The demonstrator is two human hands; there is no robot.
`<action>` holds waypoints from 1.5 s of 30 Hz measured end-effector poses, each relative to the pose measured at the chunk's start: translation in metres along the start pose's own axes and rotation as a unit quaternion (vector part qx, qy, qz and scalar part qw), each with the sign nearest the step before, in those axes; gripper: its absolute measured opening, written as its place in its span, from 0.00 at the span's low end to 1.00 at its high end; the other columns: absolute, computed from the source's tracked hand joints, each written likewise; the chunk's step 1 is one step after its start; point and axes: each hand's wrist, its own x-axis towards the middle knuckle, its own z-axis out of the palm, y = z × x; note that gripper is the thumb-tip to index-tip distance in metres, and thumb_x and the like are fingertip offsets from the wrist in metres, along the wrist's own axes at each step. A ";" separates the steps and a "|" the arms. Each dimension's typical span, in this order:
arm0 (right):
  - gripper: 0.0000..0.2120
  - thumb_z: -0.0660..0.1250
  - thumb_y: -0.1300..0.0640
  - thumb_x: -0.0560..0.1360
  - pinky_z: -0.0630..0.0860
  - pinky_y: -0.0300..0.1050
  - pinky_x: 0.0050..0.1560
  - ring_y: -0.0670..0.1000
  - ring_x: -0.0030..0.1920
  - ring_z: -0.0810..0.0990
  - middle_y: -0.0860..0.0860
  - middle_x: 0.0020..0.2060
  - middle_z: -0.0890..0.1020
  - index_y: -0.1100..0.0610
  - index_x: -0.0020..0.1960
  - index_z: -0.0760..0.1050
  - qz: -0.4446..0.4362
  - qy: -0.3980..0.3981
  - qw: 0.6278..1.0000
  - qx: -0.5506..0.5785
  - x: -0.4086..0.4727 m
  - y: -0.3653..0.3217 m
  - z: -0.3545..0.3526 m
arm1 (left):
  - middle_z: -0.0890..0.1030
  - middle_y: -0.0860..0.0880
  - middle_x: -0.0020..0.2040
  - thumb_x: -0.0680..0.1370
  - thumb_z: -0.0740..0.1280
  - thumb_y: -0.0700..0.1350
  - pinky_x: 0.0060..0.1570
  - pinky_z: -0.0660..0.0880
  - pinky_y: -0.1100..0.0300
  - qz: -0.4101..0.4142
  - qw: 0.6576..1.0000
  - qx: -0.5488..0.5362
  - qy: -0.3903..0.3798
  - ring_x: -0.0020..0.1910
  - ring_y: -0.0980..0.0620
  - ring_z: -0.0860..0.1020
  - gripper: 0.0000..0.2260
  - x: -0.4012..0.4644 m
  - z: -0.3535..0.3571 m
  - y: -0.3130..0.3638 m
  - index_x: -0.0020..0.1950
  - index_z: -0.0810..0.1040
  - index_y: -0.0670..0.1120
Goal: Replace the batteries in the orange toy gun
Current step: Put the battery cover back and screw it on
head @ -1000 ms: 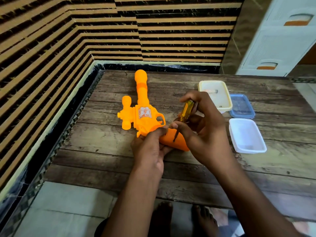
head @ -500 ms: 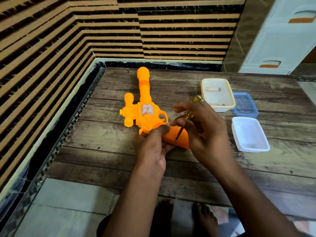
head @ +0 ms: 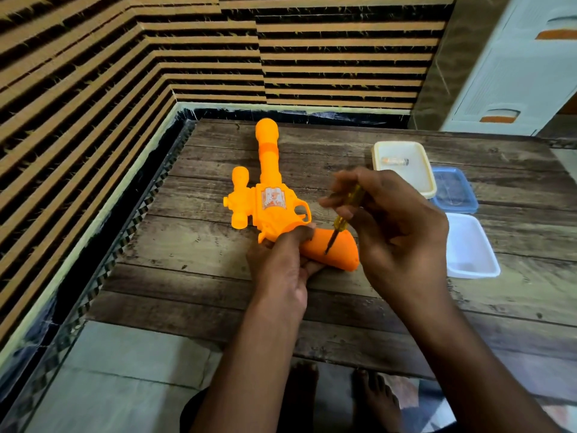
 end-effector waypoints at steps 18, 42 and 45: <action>0.14 0.76 0.63 0.78 0.79 0.53 0.43 0.58 0.46 0.83 0.58 0.45 0.80 0.61 0.63 0.84 -0.023 0.037 0.999 -0.030 0.001 -0.001 0.002 | 0.84 0.36 0.57 0.72 0.72 0.31 0.41 0.84 0.41 -0.003 1.000 0.003 -0.022 0.57 0.37 0.83 0.14 0.002 -0.003 0.000 0.56 0.82 0.41; 0.14 0.70 0.73 0.78 0.82 0.65 0.55 0.62 0.56 0.86 0.59 0.53 0.82 0.65 0.62 0.83 -0.003 -0.002 0.998 0.060 0.003 0.002 -0.005 | 0.85 0.39 0.55 0.73 0.72 0.31 0.33 0.84 0.47 -0.006 1.000 -0.002 -0.017 0.54 0.39 0.83 0.14 0.006 -0.003 -0.001 0.57 0.82 0.43; 0.18 0.74 0.71 0.77 0.81 0.59 0.48 0.64 0.50 0.84 0.60 0.47 0.77 0.61 0.65 0.82 -0.003 -0.001 1.000 0.021 0.003 0.001 0.000 | 0.85 0.37 0.57 0.72 0.72 0.31 0.35 0.84 0.46 -0.004 1.000 0.005 -0.017 0.57 0.38 0.83 0.16 0.005 -0.003 -0.001 0.60 0.82 0.41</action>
